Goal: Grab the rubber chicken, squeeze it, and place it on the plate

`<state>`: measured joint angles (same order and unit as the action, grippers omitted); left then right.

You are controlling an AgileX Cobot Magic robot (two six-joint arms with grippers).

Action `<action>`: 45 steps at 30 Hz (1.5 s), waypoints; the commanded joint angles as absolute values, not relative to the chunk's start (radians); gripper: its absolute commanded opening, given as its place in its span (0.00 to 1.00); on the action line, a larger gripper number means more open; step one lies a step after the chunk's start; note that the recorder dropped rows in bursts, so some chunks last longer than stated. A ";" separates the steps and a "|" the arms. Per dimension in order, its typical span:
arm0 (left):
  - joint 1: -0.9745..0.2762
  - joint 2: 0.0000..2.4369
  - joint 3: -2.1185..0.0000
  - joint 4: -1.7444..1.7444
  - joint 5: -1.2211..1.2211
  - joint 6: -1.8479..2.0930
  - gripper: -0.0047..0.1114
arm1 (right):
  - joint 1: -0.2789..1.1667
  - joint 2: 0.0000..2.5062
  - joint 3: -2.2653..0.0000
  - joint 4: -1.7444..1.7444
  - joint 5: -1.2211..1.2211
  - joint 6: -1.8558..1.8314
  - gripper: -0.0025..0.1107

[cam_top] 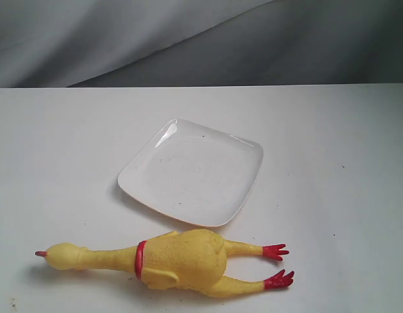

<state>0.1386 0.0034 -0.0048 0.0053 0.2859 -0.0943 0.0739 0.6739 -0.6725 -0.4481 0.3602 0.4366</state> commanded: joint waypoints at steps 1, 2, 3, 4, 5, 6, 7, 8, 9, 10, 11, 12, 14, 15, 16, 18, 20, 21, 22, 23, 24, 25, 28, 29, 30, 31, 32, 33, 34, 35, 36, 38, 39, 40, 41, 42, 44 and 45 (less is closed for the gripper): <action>0.140 0.000 0.000 0.006 0.285 -0.097 0.04 | 0.146 0.850 -0.824 -0.254 0.633 -0.032 0.02; 0.140 0.000 0.000 0.006 0.285 -0.097 0.04 | 0.163 0.885 -0.847 -0.169 0.672 -0.147 0.02; 0.140 0.000 0.000 0.006 0.285 -0.097 0.04 | 0.176 0.917 -0.864 -0.076 0.706 -0.241 0.02; 0.140 0.000 0.000 0.006 0.285 -0.097 0.04 | 0.192 0.947 -0.870 0.024 0.737 -0.365 0.02; 0.140 0.000 0.000 0.006 0.285 -0.097 0.04 | 0.208 0.973 -0.872 0.126 0.768 -0.493 0.02; 0.140 0.000 0.000 0.006 0.285 -0.097 0.04 | 0.224 0.996 -0.872 0.205 0.801 -0.615 0.02; 0.140 0.000 0.000 0.006 0.285 -0.097 0.04 | 0.239 1.026 -0.872 0.287 0.845 -0.718 0.02; 0.140 0.000 0.000 0.006 0.285 -0.097 0.04 | 0.256 1.057 -0.872 0.346 0.882 -0.789 0.02; 0.140 0.000 0.000 0.006 0.285 -0.097 0.04 | 0.273 1.087 -0.872 0.382 0.898 -0.832 0.02; 0.140 0.000 0.000 0.006 0.285 -0.097 0.04 | 0.288 1.110 -0.870 0.397 0.899 -0.842 0.02; 0.140 0.000 0.000 0.006 0.285 -0.097 0.04 | 0.308 1.139 -0.867 0.399 0.899 -0.844 0.02; 0.140 0.000 0.000 0.006 0.285 -0.097 0.04 | 0.329 1.167 -0.861 0.399 0.894 -0.844 0.02; 0.140 0.000 0.000 0.006 0.285 -0.097 0.04 | 0.367 1.222 -0.839 0.399 0.889 -0.844 0.02; 0.140 0.000 0.000 0.006 0.285 -0.097 0.04 | 0.393 1.249 -0.824 0.399 0.872 -0.847 0.02; 0.140 0.000 0.000 0.006 0.285 -0.097 0.04 | 0.420 1.268 -0.811 0.399 0.851 -0.865 0.02; 0.140 0.000 0.000 0.006 0.285 -0.097 0.04 | 0.477 1.312 -0.776 0.399 0.782 -0.887 0.05; 0.140 0.000 0.000 0.006 0.285 -0.097 0.04 | 0.531 1.347 -0.750 0.399 0.709 -0.892 0.13; 0.140 0.000 0.000 0.006 0.285 -0.097 0.04 | 0.559 1.365 -0.741 0.399 0.672 -0.892 0.19; 0.140 0.000 0.000 0.006 0.285 -0.097 0.04 | 0.581 1.384 -0.741 0.403 0.653 -0.892 0.24; 0.140 0.000 0.000 0.006 0.285 -0.097 0.04 | 0.603 1.404 -0.741 0.415 0.646 -0.890 0.30; 0.140 0.000 0.000 0.006 0.285 -0.097 0.04 | 0.622 1.423 -0.742 0.442 0.636 -0.889 0.36; 0.140 0.000 0.000 0.006 0.285 -0.097 0.04 | 0.639 1.438 -0.742 0.476 0.631 -0.889 0.41; 0.140 0.000 0.000 0.006 0.285 -0.097 0.04 | 0.677 1.496 -0.742 0.505 0.598 -0.889 0.48; 0.140 0.000 0.000 0.006 0.285 -0.097 0.04 | 0.687 1.518 -0.742 0.505 0.586 -0.889 0.48; 0.140 0.000 0.000 0.006 0.285 -0.097 0.04 | 0.693 1.542 -0.742 0.505 0.573 -0.889 0.48; 0.140 0.000 0.000 0.006 0.285 -0.097 0.04 | 0.700 1.560 -0.742 0.505 0.562 -0.889 0.48; 0.140 0.000 0.000 0.006 0.285 -0.097 0.04 | 0.708 1.583 -0.742 0.505 0.551 -0.889 0.48; 0.140 0.000 0.000 0.006 0.285 -0.097 0.04 | 0.711 1.605 -0.742 0.501 0.533 -0.889 0.48; 0.140 0.000 0.000 0.006 0.285 -0.097 0.04 | 0.719 1.626 -0.742 0.501 0.522 -0.889 0.48; 0.140 0.000 0.000 0.006 0.285 -0.097 0.04 | 0.724 1.645 -0.742 0.498 0.510 -0.892 0.48; 0.140 0.000 0.000 0.006 0.285 -0.097 0.04 | 0.731 1.662 -0.742 0.496 0.496 -0.892 0.48; 0.140 0.000 0.000 0.006 0.285 -0.097 0.04 | 0.745 1.689 -0.742 0.497 0.467 -0.893 0.48; 0.140 0.000 0.000 0.006 0.285 -0.097 0.04 | 0.753 1.702 -0.742 0.497 0.448 -0.893 0.48; 0.140 0.000 0.000 0.006 0.285 -0.097 0.04 | 0.766 1.722 -0.742 0.498 0.418 -0.893 0.48; 0.140 0.000 0.000 0.006 0.285 -0.097 0.04 | 0.769 1.734 -0.742 0.498 0.400 -0.893 0.47; 0.140 0.000 0.000 0.006 0.285 -0.097 0.04 | 0.769 1.752 -0.742 0.501 0.384 -0.893 0.44; 0.140 0.000 0.000 0.006 0.285 -0.097 0.04 | 0.769 1.764 -0.742 0.501 0.368 -0.889 0.31; 0.140 0.000 0.000 0.006 0.285 -0.097 0.04 | 0.769 1.764 -0.742 0.501 0.366 -0.889 0.26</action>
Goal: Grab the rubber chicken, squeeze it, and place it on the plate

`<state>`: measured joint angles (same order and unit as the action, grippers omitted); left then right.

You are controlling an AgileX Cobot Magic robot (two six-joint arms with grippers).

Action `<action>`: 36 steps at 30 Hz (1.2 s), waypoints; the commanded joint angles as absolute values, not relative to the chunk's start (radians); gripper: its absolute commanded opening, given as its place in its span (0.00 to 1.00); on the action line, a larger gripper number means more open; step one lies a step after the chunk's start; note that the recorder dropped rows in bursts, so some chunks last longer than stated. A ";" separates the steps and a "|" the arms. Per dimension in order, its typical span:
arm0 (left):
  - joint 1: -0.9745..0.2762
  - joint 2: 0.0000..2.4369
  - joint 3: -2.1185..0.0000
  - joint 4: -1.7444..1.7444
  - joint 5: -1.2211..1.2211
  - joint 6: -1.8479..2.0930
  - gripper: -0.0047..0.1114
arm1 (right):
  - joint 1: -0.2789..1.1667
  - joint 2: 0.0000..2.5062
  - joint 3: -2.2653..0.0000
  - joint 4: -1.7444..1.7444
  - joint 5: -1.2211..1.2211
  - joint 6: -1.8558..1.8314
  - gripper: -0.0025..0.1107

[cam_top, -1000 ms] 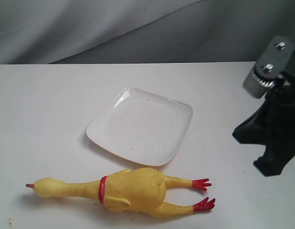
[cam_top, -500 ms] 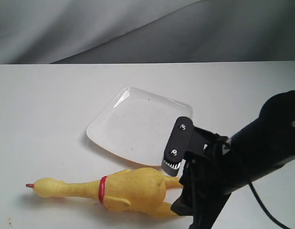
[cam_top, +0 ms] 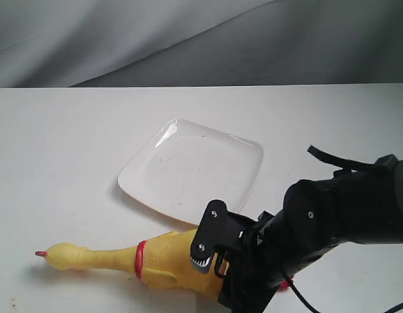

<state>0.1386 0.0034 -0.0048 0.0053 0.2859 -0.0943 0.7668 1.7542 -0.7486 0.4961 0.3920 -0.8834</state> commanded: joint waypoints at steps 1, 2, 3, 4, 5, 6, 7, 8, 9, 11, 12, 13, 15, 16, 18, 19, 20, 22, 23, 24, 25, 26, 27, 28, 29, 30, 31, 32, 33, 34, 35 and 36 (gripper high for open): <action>0.140 0.000 0.000 0.006 0.285 -0.097 0.04 | 0.769 1.764 -0.742 0.501 0.366 -0.889 0.16; 0.140 0.000 0.000 0.006 0.285 -0.097 0.04 | 0.769 1.764 -0.742 0.499 0.363 -0.889 0.10; 0.140 0.000 0.000 0.006 0.285 -0.097 0.04 | 0.769 1.764 -0.742 0.489 0.363 -0.889 0.02; 0.140 0.000 0.000 0.006 0.285 -0.097 0.04 | 0.769 1.762 -0.742 0.480 0.349 -0.889 0.02; 0.140 0.000 0.000 0.006 0.285 -0.097 0.04 | 0.769 1.753 -0.742 0.480 0.344 -0.889 0.02; 0.140 0.000 0.000 0.006 0.285 -0.097 0.04 | 0.769 1.736 -0.742 0.478 0.344 -0.889 0.02; 0.140 0.000 0.000 0.006 0.285 -0.097 0.04 | 0.769 1.714 -0.742 0.478 0.354 -0.889 0.02; 0.140 0.000 0.000 0.006 0.285 -0.097 0.04 | 0.769 1.671 -0.742 0.474 0.370 -0.889 0.02; 0.140 0.000 0.000 0.006 0.285 -0.097 0.04 | 0.769 1.635 -0.742 0.466 0.386 -0.889 0.02; 0.140 0.000 0.000 0.006 0.285 -0.097 0.04 | 0.769 1.550 -0.742 0.450 0.410 -0.873 0.02; 0.140 0.000 0.000 0.006 0.285 -0.097 0.04 | 0.768 1.504 -0.742 0.441 0.418 -0.856 0.02; 0.140 0.000 0.000 0.006 0.285 -0.097 0.04 | 0.768 1.473 -0.742 0.426 0.426 -0.840 0.02; 0.140 0.000 0.000 0.006 0.285 -0.097 0.04 | 0.768 1.396 -0.749 0.385 0.449 -0.791 0.02; 0.140 0.000 0.000 0.006 0.285 -0.097 0.04 | 0.768 1.360 -0.755 0.373 0.466 -0.775 0.02; 0.140 0.000 0.000 0.006 0.285 -0.097 0.04 | 0.768 1.293 -0.772 0.348 0.504 -0.743 0.02; 0.140 0.000 0.000 0.006 0.285 -0.097 0.04 | 0.768 1.268 -0.779 0.340 0.516 -0.730 0.02; 0.140 0.000 0.000 0.006 0.285 -0.097 0.04 | 0.768 1.244 -0.786 0.339 0.523 -0.725 0.02; 0.140 0.000 0.000 0.006 0.285 -0.097 0.04 | 0.768 1.187 -0.798 0.339 0.535 -0.723 0.02; 0.140 0.000 0.000 0.006 0.285 -0.097 0.04 | 0.768 1.163 -0.800 0.339 0.539 -0.713 0.02; 0.140 0.000 0.000 0.006 0.285 -0.097 0.04 | 0.768 1.141 -0.804 0.339 0.544 -0.703 0.02; 0.140 0.000 0.000 0.006 0.285 -0.097 0.04 | 0.768 1.121 -0.804 0.339 0.546 -0.701 0.02; 0.140 0.000 0.000 0.006 0.285 -0.097 0.04 | 0.768 1.104 -0.804 0.339 0.549 -0.701 0.02; 0.140 0.000 0.000 0.006 0.285 -0.097 0.04 | 0.768 1.091 -0.804 0.339 0.557 -0.699 0.02; 0.140 0.000 0.000 0.006 0.285 -0.097 0.04 | 0.768 1.083 -0.804 0.339 0.563 -0.697 0.02; 0.140 0.000 0.000 0.019 0.270 -0.093 0.04 | 0.768 1.073 -0.804 0.339 0.569 -0.693 0.02; 0.140 0.000 0.000 0.033 0.248 -0.093 0.04 | 0.768 1.066 -0.804 0.339 0.573 -0.689 0.02; 0.140 0.000 0.000 0.027 0.184 -0.101 0.04 | 0.768 1.055 -0.804 0.341 0.579 -0.689 0.02; 0.140 0.000 0.000 0.021 0.145 -0.106 0.04 | 0.768 1.053 -0.804 0.341 0.578 -0.689 0.02; 0.140 0.000 0.000 -0.016 0.071 -0.120 0.04 | 0.768 1.049 -0.804 0.343 0.561 -0.689 0.02; 0.140 0.000 0.000 -0.041 0.021 -0.138 0.04 | 0.768 1.045 -0.804 0.345 0.551 -0.689 0.02; 0.140 0.000 0.000 -0.054 -0.096 -0.136 0.04 | 0.768 1.040 -0.804 0.374 0.523 -0.689 0.02; 0.140 0.000 0.000 -0.051 -0.160 -0.124 0.04 | 0.768 1.040 -0.804 0.383 0.508 -0.689 0.02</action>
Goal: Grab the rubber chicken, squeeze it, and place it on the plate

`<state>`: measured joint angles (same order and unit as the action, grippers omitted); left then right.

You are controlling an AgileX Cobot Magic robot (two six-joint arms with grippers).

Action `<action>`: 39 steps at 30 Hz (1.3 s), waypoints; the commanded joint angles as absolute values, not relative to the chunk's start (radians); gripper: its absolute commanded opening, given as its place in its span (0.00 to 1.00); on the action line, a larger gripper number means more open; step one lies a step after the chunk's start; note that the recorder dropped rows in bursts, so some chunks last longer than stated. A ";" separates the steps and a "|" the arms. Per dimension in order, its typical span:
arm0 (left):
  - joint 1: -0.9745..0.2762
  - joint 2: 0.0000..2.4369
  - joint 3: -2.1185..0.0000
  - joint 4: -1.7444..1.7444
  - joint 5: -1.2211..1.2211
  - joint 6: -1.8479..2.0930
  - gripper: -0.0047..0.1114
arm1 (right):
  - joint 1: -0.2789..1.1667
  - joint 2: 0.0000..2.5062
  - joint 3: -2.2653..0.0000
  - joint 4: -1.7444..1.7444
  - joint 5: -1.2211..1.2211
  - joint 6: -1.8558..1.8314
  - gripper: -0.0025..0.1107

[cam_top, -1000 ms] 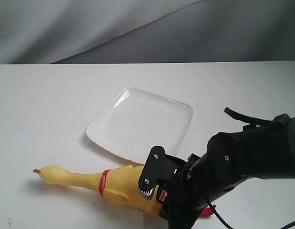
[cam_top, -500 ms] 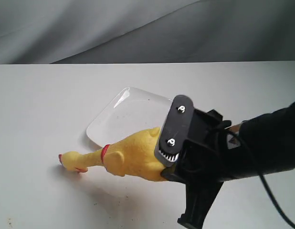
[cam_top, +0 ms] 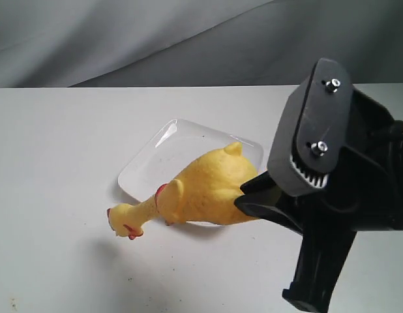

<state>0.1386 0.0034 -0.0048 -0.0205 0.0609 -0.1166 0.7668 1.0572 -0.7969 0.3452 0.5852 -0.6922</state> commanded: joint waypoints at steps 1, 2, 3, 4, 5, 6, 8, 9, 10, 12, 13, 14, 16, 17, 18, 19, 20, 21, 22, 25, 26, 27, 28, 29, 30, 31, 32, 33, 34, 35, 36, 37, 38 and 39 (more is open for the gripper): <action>0.140 0.000 0.000 -0.042 -0.273 -0.103 0.04 | 0.768 1.037 -0.804 0.399 0.490 -0.689 0.02; 0.140 0.000 0.000 -0.042 -0.365 -0.103 0.04 | 0.768 1.037 -0.804 0.411 0.480 -0.689 0.02; 0.140 0.000 0.000 -0.042 -0.407 -0.103 0.04 | 0.768 1.037 -0.804 0.411 0.478 -0.689 0.02; 0.140 0.000 0.000 -0.042 -0.505 -0.103 0.04 | 0.768 1.037 -0.804 0.440 0.466 -0.689 0.02; 0.140 0.000 0.000 -0.042 -0.559 -0.112 0.04 | 0.768 1.037 -0.804 0.455 0.455 -0.689 0.02; 0.140 0.000 0.000 0.000 -0.606 -0.265 0.04 | 0.768 1.037 -0.804 0.487 0.439 -0.691 0.02; 0.140 0.000 0.000 0.225 -0.632 -0.584 0.04 | 0.768 1.037 -0.804 0.511 0.426 -0.691 0.02; 0.140 0.000 0.000 0.349 -0.623 -0.648 0.04 | 0.768 1.037 -0.804 0.511 0.426 -0.691 0.02; 0.140 0.000 0.000 0.617 -0.615 -0.750 0.04 | 0.768 1.037 -0.804 0.511 0.426 -0.691 0.02; 0.140 0.015 -0.012 0.825 -0.681 -0.927 0.04 | 0.768 1.037 -0.804 0.511 0.426 -0.691 0.02; 0.140 0.035 -0.020 0.901 -0.745 -0.989 0.04 | 0.768 1.037 -0.804 0.511 0.426 -0.691 0.02; 0.140 0.052 -0.028 0.960 -0.805 -0.984 0.04 | 0.768 1.037 -0.804 0.511 0.426 -0.691 0.02; 0.140 0.100 -0.054 1.081 -0.941 -0.917 0.04 | 0.768 1.037 -0.804 0.520 0.432 -0.691 0.02; 0.140 0.128 -0.065 1.095 -0.981 -0.898 0.04 | 0.768 1.037 -0.804 0.522 0.433 -0.691 0.02; 0.140 0.160 -0.081 1.095 -1.025 -0.898 0.05 | 0.768 1.037 -0.804 0.522 0.433 -0.691 0.02; 0.140 0.195 -0.093 1.095 -1.044 -0.906 0.06 | 0.768 1.037 -0.804 0.522 0.433 -0.691 0.02; 0.140 0.224 -0.112 1.095 -1.049 -0.928 0.07 | 0.768 1.037 -0.804 0.522 0.433 -0.691 0.02; 0.140 0.267 -0.133 1.099 -1.048 -0.986 0.09 | 0.768 1.037 -0.804 0.522 0.433 -0.691 0.02; 0.140 0.296 -0.158 1.118 -1.041 -1.002 0.11 | 0.768 1.037 -0.804 0.526 0.434 -0.689 0.02; 0.140 0.395 -0.249 1.297 -1.029 -1.027 0.24 | 0.768 1.037 -0.804 0.530 0.441 -0.689 0.02; 0.140 0.429 -0.287 1.375 -1.031 -1.056 0.32 | 0.768 1.037 -0.804 0.530 0.446 -0.689 0.02; 0.140 0.462 -0.327 1.443 -1.029 -1.104 0.39 | 0.768 1.037 -0.804 0.530 0.449 -0.689 0.02; 0.140 0.492 -0.360 1.522 -1.020 -1.138 0.47 | 0.768 1.037 -0.804 0.530 0.453 -0.689 0.02; 0.140 0.520 -0.400 1.597 -1.001 -1.181 0.54 | 0.768 1.037 -0.804 0.530 0.458 -0.689 0.02; 0.125 0.554 -0.433 1.630 -0.986 -1.232 0.59 | 0.768 1.037 -0.804 0.530 0.463 -0.689 0.02; 0.108 0.583 -0.459 1.648 -0.984 -1.254 0.61 | 0.768 1.037 -0.804 0.532 0.465 -0.689 0.02; 0.090 0.620 -0.482 1.679 -0.995 -1.251 0.64 | 0.768 1.040 -0.804 0.537 0.471 -0.689 0.02; 0.069 0.659 -0.503 1.719 -1.006 -1.248 0.66 | 0.768 1.040 -0.804 0.542 0.476 -0.687 0.02; 0.049 0.692 -0.519 1.744 -1.018 -1.248 0.66 | 0.768 1.040 -0.804 0.542 0.483 -0.687 0.02; 0.021 0.733 -0.533 1.744 -1.018 -1.248 0.66 | 0.768 1.040 -0.804 0.542 0.485 -0.687 0.02; -0.009 0.774 -0.536 1.744 -1.006 -1.242 0.66 | 0.768 1.040 -0.804 0.542 0.488 -0.687 0.02; -0.039 0.811 -0.537 1.744 -0.985 -1.220 0.66 | 0.768 1.040 -0.804 0.542 0.488 -0.687 0.02; -0.061 0.849 -0.537 1.744 -0.967 -1.192 0.66 | 0.768 1.040 -0.804 0.542 0.490 -0.687 0.02; -0.086 0.885 -0.537 1.744 -0.944 -1.151 0.66 | 0.768 1.040 -0.804 0.542 0.490 -0.682 0.02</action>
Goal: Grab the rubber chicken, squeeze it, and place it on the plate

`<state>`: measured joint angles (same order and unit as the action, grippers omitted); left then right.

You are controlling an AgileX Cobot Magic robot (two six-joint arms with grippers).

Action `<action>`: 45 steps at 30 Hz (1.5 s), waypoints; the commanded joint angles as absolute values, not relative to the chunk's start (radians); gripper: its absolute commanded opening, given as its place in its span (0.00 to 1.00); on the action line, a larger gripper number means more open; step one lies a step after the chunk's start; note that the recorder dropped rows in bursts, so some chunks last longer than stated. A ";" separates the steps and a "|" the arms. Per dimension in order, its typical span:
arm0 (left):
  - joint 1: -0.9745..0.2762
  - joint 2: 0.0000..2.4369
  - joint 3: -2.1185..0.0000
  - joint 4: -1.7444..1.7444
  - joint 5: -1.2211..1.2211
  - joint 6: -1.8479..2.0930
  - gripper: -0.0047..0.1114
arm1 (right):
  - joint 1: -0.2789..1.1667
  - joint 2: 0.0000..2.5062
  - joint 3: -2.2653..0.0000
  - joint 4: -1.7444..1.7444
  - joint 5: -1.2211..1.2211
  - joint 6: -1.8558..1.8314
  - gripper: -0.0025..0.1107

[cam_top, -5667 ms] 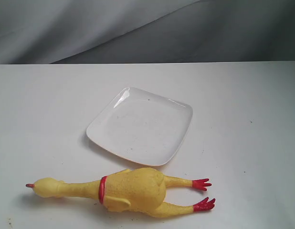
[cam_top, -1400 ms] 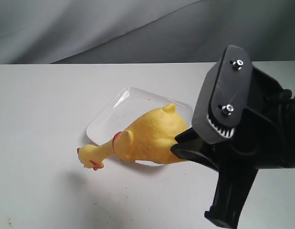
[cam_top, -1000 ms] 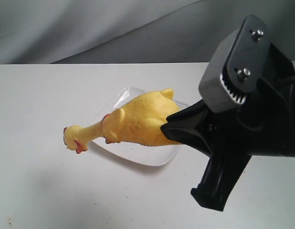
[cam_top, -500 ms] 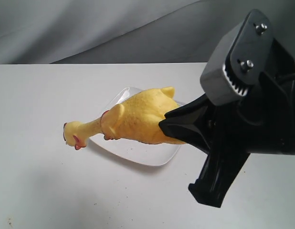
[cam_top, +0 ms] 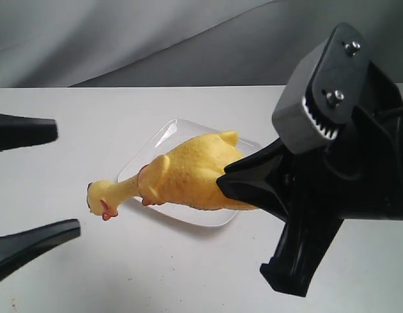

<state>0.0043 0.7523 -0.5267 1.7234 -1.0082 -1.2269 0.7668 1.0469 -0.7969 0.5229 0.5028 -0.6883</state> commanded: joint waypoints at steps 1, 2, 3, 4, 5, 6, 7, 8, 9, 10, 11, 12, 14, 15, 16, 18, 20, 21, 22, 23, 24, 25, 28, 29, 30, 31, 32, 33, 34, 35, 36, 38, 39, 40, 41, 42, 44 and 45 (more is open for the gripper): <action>-0.111 0.918 -0.537 1.744 -0.909 -1.132 0.66 | 0.768 1.040 -0.804 0.542 0.490 -0.679 0.02; -0.134 0.942 -0.540 1.744 -0.871 -1.118 0.66 | 0.768 1.040 -0.804 0.542 0.492 -0.675 0.02; -0.157 0.969 -0.543 1.744 -0.831 -1.099 0.66 | 0.768 1.040 -0.804 0.542 0.492 -0.675 0.02; -0.176 0.988 -0.546 1.744 -0.795 -1.069 0.66 | 0.768 1.040 -0.804 0.542 0.492 -0.675 0.02; -0.198 1.006 -0.551 1.744 -0.754 -1.053 0.66 | 0.768 1.040 -0.804 0.542 0.492 -0.675 0.02; -0.219 1.023 -0.554 1.744 -0.714 -1.026 0.66 | 0.768 1.040 -0.804 0.542 0.492 -0.673 0.02; -0.241 1.035 -0.559 1.744 -0.682 -1.000 0.66 | 0.768 1.040 -0.804 0.542 0.492 -0.673 0.02; -0.258 1.044 -0.565 1.744 -0.663 -0.974 0.66 | 0.768 1.040 -0.804 0.542 0.492 -0.673 0.02; -0.279 1.052 -0.567 1.744 -0.635 -0.941 0.66 | 0.768 1.040 -0.804 0.542 0.492 -0.670 0.02; -0.301 1.059 -0.568 1.744 -0.601 -0.915 0.66 | 0.768 1.040 -0.804 0.542 0.492 -0.665 0.02; -0.323 1.064 -0.570 1.744 -0.563 -0.898 0.66 | 0.768 1.040 -0.804 0.542 0.492 -0.665 0.02; -0.343 1.072 -0.574 1.744 -0.527 -0.875 0.66 | 0.768 1.040 -0.804 0.542 0.492 -0.665 0.02; -0.373 1.085 -0.576 1.744 -0.495 -0.857 0.66 | 0.768 1.040 -0.804 0.545 0.492 -0.665 0.02; -0.387 1.095 -0.580 1.744 -0.493 -0.851 0.66 | 0.768 1.040 -0.804 0.546 0.490 -0.665 0.02; -0.401 1.107 -0.585 1.744 -0.493 -0.849 0.66 | 0.768 1.040 -0.804 0.546 0.490 -0.665 0.02; -0.420 1.129 -0.596 1.744 -0.491 -0.834 0.66 | 0.768 1.040 -0.804 0.554 0.490 -0.665 0.02; -0.431 1.158 -0.605 1.724 -0.488 -0.828 0.66 | 0.768 1.040 -0.804 0.554 0.490 -0.665 0.02; -0.436 1.173 -0.610 1.709 -0.491 -0.828 0.66 | 0.768 1.040 -0.804 0.562 0.490 -0.665 0.02; -0.441 1.188 -0.610 1.693 -0.494 -0.826 0.66 | 0.768 1.040 -0.804 0.562 0.490 -0.665 0.02; -0.442 1.200 -0.610 1.681 -0.489 -0.807 0.66 | 0.768 1.040 -0.804 0.562 0.490 -0.665 0.02; -0.442 1.212 -0.610 1.676 -0.489 -0.791 0.66 | 0.768 1.040 -0.804 0.562 0.490 -0.667 0.02; -0.442 1.222 -0.610 1.675 -0.489 -0.787 0.66 | 0.768 1.040 -0.804 0.562 0.490 -0.667 0.02; -0.442 1.233 -0.612 1.601 -0.489 -0.769 0.61 | 0.768 1.040 -0.804 0.562 0.490 -0.667 0.02; -0.442 1.233 -0.617 1.569 -0.489 -0.756 0.57 | 0.768 1.040 -0.804 0.562 0.492 -0.667 0.02; -0.442 1.233 -0.619 1.536 -0.492 -0.754 0.52 | 0.768 1.040 -0.804 0.562 0.494 -0.667 0.02; -0.442 1.233 -0.621 1.506 -0.500 -0.746 0.46 | 0.768 1.040 -0.804 0.562 0.496 -0.667 0.02; -0.442 1.233 -0.621 1.496 -0.502 -0.734 0.40 | 0.768 1.040 -0.804 0.562 0.498 -0.667 0.02; -0.442 1.233 -0.621 1.500 -0.510 -0.726 0.35 | 0.768 1.040 -0.804 0.562 0.501 -0.667 0.02; -0.442 1.233 -0.621 1.514 -0.520 -0.724 0.30 | 0.768 1.040 -0.804 0.562 0.501 -0.667 0.02; -0.442 1.235 -0.621 1.545 -0.532 -0.724 0.24 | 0.768 1.040 -0.804 0.562 0.501 -0.669 0.02; -0.442 1.235 -0.621 1.568 -0.542 -0.724 0.20 | 0.768 1.040 -0.804 0.562 0.501 -0.671 0.02; -0.442 1.235 -0.621 1.625 -0.544 -0.720 0.15 | 0.768 1.040 -0.804 0.562 0.501 -0.671 0.02; -0.442 1.235 -0.621 1.644 -0.544 -0.725 0.15 | 0.768 1.040 -0.804 0.562 0.501 -0.671 0.02; -0.442 1.235 -0.621 1.656 -0.544 -0.731 0.19 | 0.768 1.040 -0.804 0.562 0.501 -0.671 0.02; -0.442 1.235 -0.621 1.655 -0.544 -0.731 0.21 | 0.768 1.040 -0.804 0.562 0.501 -0.671 0.02; -0.442 1.235 -0.621 1.650 -0.546 -0.731 0.25 | 0.768 1.040 -0.804 0.562 0.501 -0.671 0.02; -0.442 1.235 -0.621 1.623 -0.554 -0.731 0.28 | 0.768 1.040 -0.804 0.562 0.501 -0.671 0.02; -0.442 1.235 -0.621 1.604 -0.554 -0.731 0.27 | 0.768 1.040 -0.804 0.562 0.501 -0.671 0.02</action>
<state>-0.4349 1.2323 -0.6173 1.6308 -0.5196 -0.7304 0.7668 1.0469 -0.7969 0.5481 0.5274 -0.6631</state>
